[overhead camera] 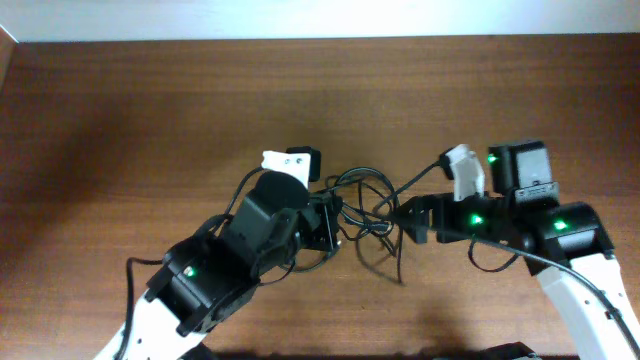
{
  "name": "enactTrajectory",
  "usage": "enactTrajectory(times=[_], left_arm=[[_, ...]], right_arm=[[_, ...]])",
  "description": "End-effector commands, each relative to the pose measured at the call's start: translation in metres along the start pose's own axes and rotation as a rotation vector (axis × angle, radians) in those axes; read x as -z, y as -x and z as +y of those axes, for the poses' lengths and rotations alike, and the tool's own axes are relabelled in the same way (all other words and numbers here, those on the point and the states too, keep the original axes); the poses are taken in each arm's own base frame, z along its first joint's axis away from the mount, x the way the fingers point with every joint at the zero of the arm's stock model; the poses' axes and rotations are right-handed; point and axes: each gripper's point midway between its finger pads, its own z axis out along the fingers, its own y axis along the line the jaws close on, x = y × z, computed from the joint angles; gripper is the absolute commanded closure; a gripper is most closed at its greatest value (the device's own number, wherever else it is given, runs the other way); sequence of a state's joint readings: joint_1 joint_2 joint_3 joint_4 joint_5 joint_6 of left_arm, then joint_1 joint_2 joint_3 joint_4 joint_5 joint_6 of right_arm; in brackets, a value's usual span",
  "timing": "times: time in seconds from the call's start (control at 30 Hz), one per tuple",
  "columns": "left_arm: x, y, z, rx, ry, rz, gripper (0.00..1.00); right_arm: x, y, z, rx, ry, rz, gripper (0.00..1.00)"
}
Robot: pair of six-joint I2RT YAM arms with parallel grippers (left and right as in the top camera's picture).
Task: Untangle cables
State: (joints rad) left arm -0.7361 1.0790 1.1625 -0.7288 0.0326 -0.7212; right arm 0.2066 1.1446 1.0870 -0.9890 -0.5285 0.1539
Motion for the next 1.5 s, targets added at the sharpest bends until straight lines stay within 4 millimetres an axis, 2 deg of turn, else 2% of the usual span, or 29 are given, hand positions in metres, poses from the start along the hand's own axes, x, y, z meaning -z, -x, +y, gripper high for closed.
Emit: enactTrajectory(times=[0.0,0.03,0.1,0.13,0.17,0.2,0.23,0.3,0.43,0.47,0.57,0.63,0.7,0.77,0.87,0.9,0.93,1.03,1.07,1.13,1.17,1.23,1.27,1.3,1.33,1.37,1.4,1.43,1.47], left_arm=[[0.022,0.011,-0.007,-0.045,-0.043,-0.064,1.0],[0.024,0.012,-0.008,-0.046,-0.048,-0.07,1.0],[0.028,0.013,-0.007,-0.12,-0.044,-0.083,0.95],[0.027,0.012,0.007,-0.129,0.032,-0.088,0.49],[0.025,0.009,0.021,-0.128,0.101,-0.078,0.23],[0.021,0.006,0.027,-0.129,0.131,-0.059,0.11],[0.01,-0.001,0.032,-0.129,0.155,-0.017,0.01],[-0.018,-0.012,0.035,-0.035,0.174,0.057,0.01],[-0.052,-0.016,-0.027,-0.267,-0.151,0.131,0.01],[-0.056,-0.015,-0.028,-0.296,-0.155,0.13,0.01],[-0.093,-0.035,-0.004,-0.293,-0.064,0.232,0.01],[-0.123,-0.055,0.015,-0.233,-0.001,0.32,0.01],[-0.15,-0.078,0.036,-0.212,0.062,0.41,0.01],[-0.171,-0.097,0.057,-0.201,0.124,0.478,0.06],[-0.19,-0.111,0.088,-0.21,0.239,0.513,0.53],[-0.195,-0.113,0.101,-0.221,0.292,0.512,0.91],[-0.196,-0.116,0.111,-0.229,0.337,0.516,1.0],[-0.175,-0.107,0.16,-0.223,0.636,0.467,1.0],[-0.166,-0.104,0.17,-0.23,0.705,0.458,1.0],[-0.16,-0.105,0.176,-0.24,0.744,0.464,0.92],[-0.161,-0.104,0.175,-0.219,0.746,0.452,0.88],[-0.166,-0.101,0.172,-0.208,0.729,0.429,0.82],[-0.167,-0.1,0.171,-0.207,0.726,0.425,0.73],[-0.166,-0.101,0.171,-0.206,0.724,0.43,0.68],[-0.166,-0.102,0.171,-0.204,0.719,0.436,0.61],[-0.167,-0.104,0.17,-0.199,0.711,0.442,0.44],[-0.167,-0.104,0.169,-0.199,0.711,0.442,0.18],[-0.167,-0.104,0.169,-0.2,0.711,0.442,0.01],[-0.167,-0.104,0.169,-0.199,0.711,0.442,0.01]], right_arm=[[-0.018,0.005,0.034,0.197,0.079,-0.03,0.09],[-0.025,0.01,0.035,0.237,0.035,-0.05,0.33],[-0.031,0.026,0.013,0.259,-0.133,-0.101,0.96],[-0.024,0.036,0.014,0.26,-0.141,-0.135,0.96],[-0.009,0.054,0.021,0.267,-0.139,-0.188,0.96],[0.006,0.069,0.029,0.274,-0.135,-0.238,0.96],[0.037,0.094,0.04,0.241,-0.135,-0.329,0.96],[0.091,0.118,0.064,0.207,-0.115,-0.427,0.96],[0.113,0.111,0.078,0.208,-0.097,-0.415,0.96],[0.119,0.114,0.082,0.215,-0.093,-0.431,0.96],[0.179,0.15,0.107,0.265,-0.122,-0.638,0.96],[0.242,0.179,0.129,0.35,-0.196,-0.825,0.96],[0.291,0.202,0.11,0.309,-0.429,-0.98,0.96],[0.352,0.22,0.075,0.213,-0.798,-1.154,0.96],[0.432,0.234,0.063,0.112,-1.241,-1.375,0.96],[0.447,0.238,0.063,0.048,-1.286,-1.457,0.96],[0.452,0.244,0.061,0.024,-1.293,-1.502,0.96],[0.432,0.275,0.008,-0.015,-1.445,-1.425,0.96],[0.426,0.28,-0.023,-0.045,-1.511,-1.377,0.96],[0.394,0.266,-0.117,-0.181,-1.602,-1.203,0.96],[0.366,0.26,-0.147,-0.198,-1.58,-1.093,0.96],[0.263,0.232,-0.229,-0.25,-1.402,-0.773,0.96],[0.21,0.211,-0.26,-0.298,-1.322,-0.617,0.96],[0.183,0.197,-0.277,-0.327,-1.3,-0.521,0.96],[0.168,0.188,-0.286,-0.345,-1.299,-0.456,0.81],[0.156,0.178,-0.293,-0.351,-1.299,-0.387,0.41],[0.145,0.17,-0.291,-0.4,-1.245,-0.371,0.17],[0.139,0.162,-0.284,-0.475,-1.188,-0.379,0.01],[0.138,0.152,-0.28,-0.546,-1.167,-0.38,0.01]])
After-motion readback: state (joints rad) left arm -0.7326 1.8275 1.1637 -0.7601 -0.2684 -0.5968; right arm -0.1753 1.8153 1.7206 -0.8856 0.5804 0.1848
